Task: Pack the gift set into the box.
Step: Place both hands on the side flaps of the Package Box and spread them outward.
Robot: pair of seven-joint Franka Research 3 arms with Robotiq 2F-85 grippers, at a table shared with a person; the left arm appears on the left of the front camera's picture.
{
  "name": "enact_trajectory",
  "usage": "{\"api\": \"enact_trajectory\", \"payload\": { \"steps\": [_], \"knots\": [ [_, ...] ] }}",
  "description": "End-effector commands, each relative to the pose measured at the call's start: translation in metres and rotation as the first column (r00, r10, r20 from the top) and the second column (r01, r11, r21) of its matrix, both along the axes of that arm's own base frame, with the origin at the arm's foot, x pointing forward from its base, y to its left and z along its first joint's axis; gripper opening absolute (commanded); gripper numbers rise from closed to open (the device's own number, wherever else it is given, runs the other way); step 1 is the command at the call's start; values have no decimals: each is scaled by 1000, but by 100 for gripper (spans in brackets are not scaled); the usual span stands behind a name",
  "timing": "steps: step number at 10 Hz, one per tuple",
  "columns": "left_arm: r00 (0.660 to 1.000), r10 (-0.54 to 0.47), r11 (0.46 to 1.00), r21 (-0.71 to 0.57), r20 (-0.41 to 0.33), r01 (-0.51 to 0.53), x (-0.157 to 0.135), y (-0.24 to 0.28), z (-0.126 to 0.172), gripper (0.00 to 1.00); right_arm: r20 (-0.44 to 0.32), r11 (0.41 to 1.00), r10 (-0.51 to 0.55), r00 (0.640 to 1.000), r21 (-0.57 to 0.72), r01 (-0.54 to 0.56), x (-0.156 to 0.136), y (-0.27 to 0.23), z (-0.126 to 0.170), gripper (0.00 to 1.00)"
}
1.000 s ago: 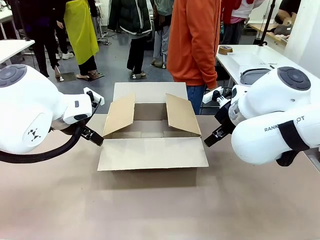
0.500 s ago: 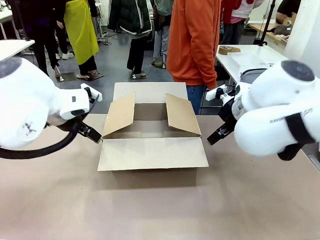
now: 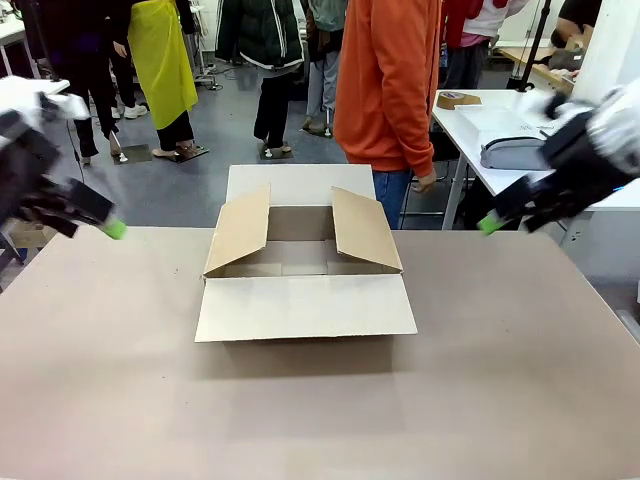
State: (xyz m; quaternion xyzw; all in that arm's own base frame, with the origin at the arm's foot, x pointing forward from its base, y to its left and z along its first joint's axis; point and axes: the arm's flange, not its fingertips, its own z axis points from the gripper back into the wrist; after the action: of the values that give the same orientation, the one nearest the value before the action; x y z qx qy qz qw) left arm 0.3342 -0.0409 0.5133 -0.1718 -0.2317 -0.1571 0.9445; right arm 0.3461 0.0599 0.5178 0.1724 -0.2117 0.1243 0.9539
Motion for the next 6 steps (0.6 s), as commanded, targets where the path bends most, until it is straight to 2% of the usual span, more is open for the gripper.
{"api": "enact_trajectory", "payload": {
  "steps": [1, 2, 3, 5, 6],
  "knots": [
    [984, 122, 915, -369, -129, -162, -14, 86, 2, 100, -40, 965, -85, 996, 244, 92, -21, -64, 16, 100],
    [965, 198, 768, -585, -169, -260, -20, 141, 0, 100, -54, 914, -132, 990, 379, 143, -36, -111, 18, 100],
    [948, 252, 634, -708, -193, -312, -28, 185, -14, 100, -43, 851, -178, 983, 495, 175, -47, -153, 10, 100],
    [911, 316, 424, -820, -263, -384, -45, 234, -54, 100, -76, 653, -306, 949, 709, 267, -71, -233, -21, 100],
    [888, 354, 329, -850, -293, -411, -51, 249, -71, 100, -130, 559, -438, 890, 735, 383, -82, -265, -45, 100]
  ]
}}
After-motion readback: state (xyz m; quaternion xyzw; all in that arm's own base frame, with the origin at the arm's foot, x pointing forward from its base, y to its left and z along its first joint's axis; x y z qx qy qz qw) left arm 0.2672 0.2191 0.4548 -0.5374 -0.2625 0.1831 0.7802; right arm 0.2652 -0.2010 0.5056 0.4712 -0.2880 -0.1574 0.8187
